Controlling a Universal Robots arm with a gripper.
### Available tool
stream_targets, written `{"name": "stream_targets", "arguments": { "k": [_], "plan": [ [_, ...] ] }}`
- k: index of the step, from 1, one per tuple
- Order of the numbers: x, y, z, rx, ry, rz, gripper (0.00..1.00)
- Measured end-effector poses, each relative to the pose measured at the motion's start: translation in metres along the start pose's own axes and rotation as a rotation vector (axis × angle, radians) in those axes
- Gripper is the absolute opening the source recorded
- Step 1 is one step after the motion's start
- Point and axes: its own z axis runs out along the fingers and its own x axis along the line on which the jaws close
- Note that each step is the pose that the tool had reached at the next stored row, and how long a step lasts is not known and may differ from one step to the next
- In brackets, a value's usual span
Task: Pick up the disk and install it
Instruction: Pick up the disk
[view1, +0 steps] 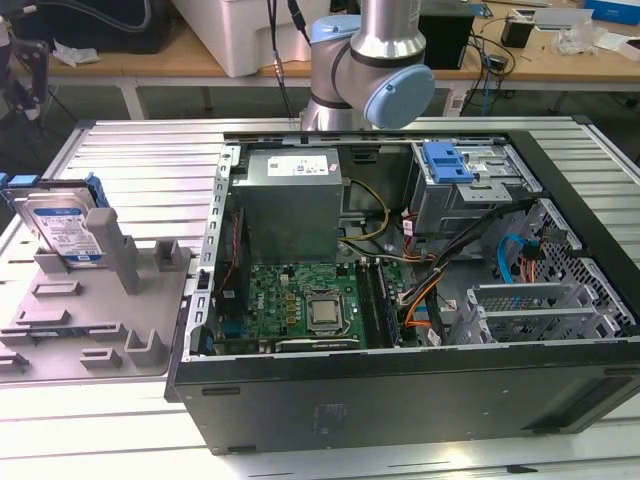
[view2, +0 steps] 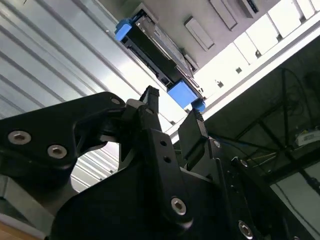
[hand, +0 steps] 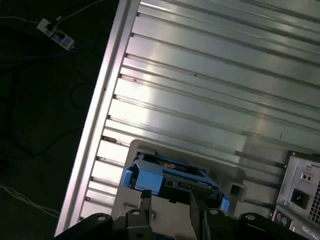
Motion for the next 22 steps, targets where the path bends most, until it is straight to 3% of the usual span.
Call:
{"name": "stream_targets", "arguments": {
  "k": [3,8,15,18,20,22],
  "plan": [
    [0.0,0.0001,0.0004,0.0008,-0.0003,-0.065,0.44],
    [0.0021,0.0014,0.0013,0.0015,-0.0006,-0.13,0.44],
    [0.0034,0.002,0.0015,0.0017,-0.0007,-0.152,0.44],
    [0.0034,0.002,0.0019,0.0004,0.0028,-0.156,0.44],
    [0.0034,0.002,0.002,-0.0012,0.0079,-0.187,0.44],
    [0.0034,0.0019,0.002,-0.0021,0.0123,-0.246,0.44]
  ]
}}
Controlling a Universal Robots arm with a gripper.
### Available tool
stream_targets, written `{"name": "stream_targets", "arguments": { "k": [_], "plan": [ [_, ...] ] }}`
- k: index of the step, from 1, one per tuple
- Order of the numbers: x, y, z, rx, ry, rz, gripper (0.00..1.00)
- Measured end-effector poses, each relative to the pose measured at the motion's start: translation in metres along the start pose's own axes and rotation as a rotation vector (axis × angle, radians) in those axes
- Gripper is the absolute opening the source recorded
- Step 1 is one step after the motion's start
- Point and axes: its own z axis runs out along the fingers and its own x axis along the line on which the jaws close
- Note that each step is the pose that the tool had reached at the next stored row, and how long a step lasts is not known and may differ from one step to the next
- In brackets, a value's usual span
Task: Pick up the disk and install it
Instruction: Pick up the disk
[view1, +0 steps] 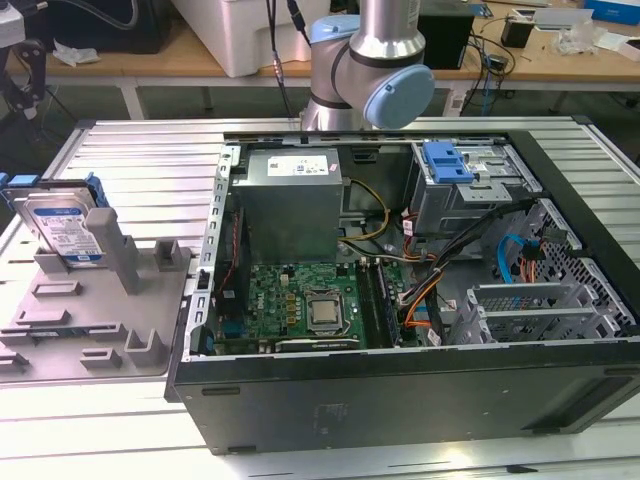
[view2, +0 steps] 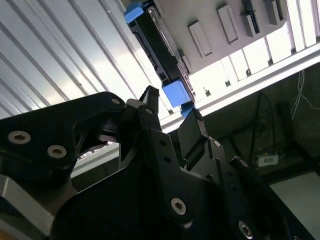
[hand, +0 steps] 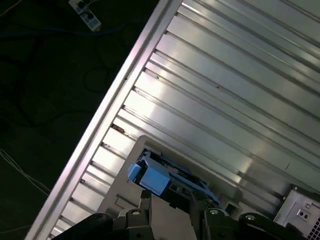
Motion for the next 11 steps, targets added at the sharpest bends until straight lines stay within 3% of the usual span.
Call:
{"name": "stream_targets", "arguments": {
  "k": [11],
  "plan": [
    [-0.0001,0.0,0.0007,0.005,0.0032,-0.26,0.44]
  ]
}}
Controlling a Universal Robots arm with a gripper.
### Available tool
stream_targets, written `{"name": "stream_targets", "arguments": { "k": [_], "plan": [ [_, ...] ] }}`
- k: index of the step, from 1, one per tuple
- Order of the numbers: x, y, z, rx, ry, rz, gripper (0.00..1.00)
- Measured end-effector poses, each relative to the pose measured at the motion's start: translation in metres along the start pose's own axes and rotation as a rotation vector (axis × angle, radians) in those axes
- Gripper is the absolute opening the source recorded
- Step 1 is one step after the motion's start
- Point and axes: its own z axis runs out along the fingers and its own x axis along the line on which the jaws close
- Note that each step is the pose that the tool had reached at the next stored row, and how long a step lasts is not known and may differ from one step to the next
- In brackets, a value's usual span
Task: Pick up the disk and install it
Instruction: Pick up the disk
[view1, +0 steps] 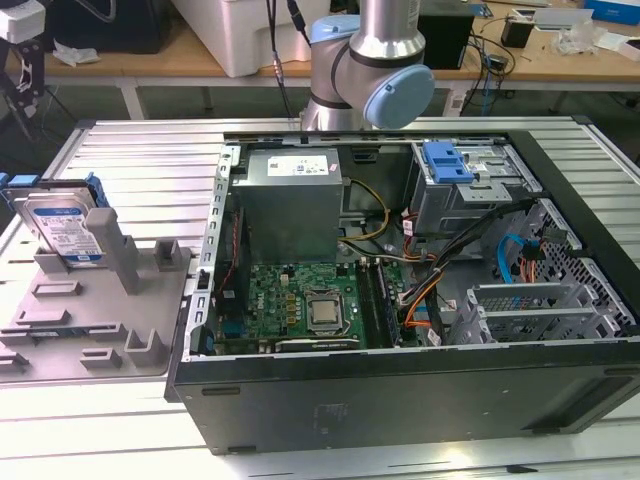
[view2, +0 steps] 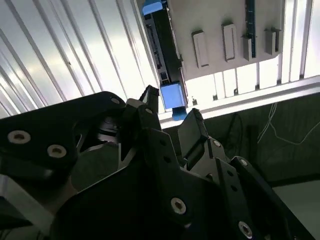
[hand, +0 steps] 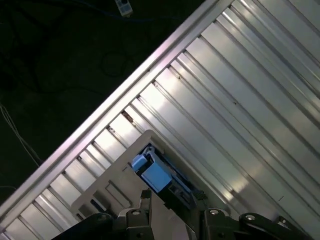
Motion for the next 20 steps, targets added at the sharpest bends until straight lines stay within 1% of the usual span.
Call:
{"name": "stream_targets", "arguments": {
  "k": [9,12,14,20],
  "plan": [
    [0.0,0.0,0.0005,0.0043,0.0005,-0.165,0.44],
    [0.0,0.0,0.0004,0.0058,0.0005,-0.231,0.44],
    [0.0,0.0,0.0005,0.0075,0.0007,-0.294,0.44],
    [0.0,0.0,0.0005,0.0104,0.0012,-0.407,0.44]
  ]
}}
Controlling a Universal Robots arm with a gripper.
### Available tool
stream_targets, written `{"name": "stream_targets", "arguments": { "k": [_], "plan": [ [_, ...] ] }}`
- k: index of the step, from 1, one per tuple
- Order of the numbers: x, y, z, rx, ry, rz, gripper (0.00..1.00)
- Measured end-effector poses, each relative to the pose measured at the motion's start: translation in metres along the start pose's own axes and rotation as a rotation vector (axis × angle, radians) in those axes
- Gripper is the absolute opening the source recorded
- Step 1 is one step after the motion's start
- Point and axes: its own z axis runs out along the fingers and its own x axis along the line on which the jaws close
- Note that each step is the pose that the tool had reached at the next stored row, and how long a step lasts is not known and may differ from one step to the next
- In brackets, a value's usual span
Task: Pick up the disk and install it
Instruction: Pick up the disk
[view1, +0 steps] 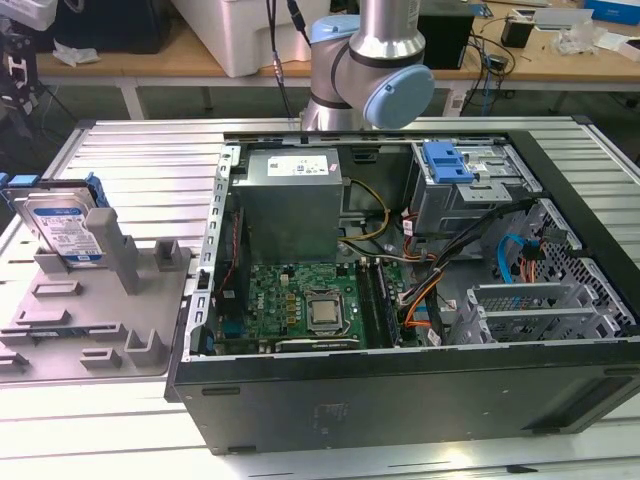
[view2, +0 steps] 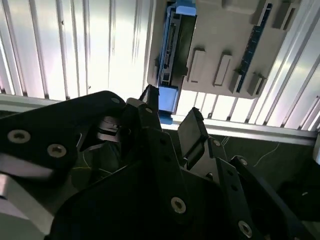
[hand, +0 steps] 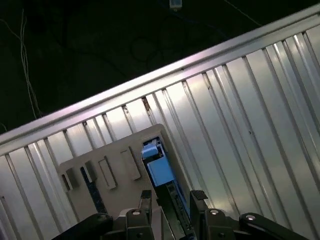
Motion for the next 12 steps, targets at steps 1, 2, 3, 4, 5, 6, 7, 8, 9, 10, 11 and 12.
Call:
{"name": "stream_targets", "arguments": {
  "k": [1,2,3,4,5,6,7,8,9,10,11,12],
  "plan": [
    [0.0,0.0,0.0,0.0008,0.0001,-0.027,0.44],
    [0.0,0.0,0.0,0.0012,0.0002,-0.046,0.44],
    [0.0,0.0,0.0,0.0017,0.0003,-0.067,0.44],
    [0.0,0.0,0.0001,0.0025,0.0004,-0.093,0.44],
    [0.0,0.0,0.0001,0.0029,0.0004,-0.111,0.44],
    [0.0,0.0,0.0002,0.0038,0.0007,-0.146,0.44],
    [0.0,0.0,0.0002,0.0047,0.0009,-0.18,0.44],
    [0.0,0.0,0.0003,0.0057,0.0011,-0.216,0.44],
    [0.0,0.0,0.0004,0.0062,0.0012,-0.235,0.44],
    [0.0,0.0,0.0004,0.0067,0.0013,-0.259,0.44],
    [0.0,0.0002,0.0005,0.0071,0.0014,-0.273,0.44],
    [0.0002,0.0006,0.0005,0.0076,0.0016,-0.291,0.44]
  ]
}}
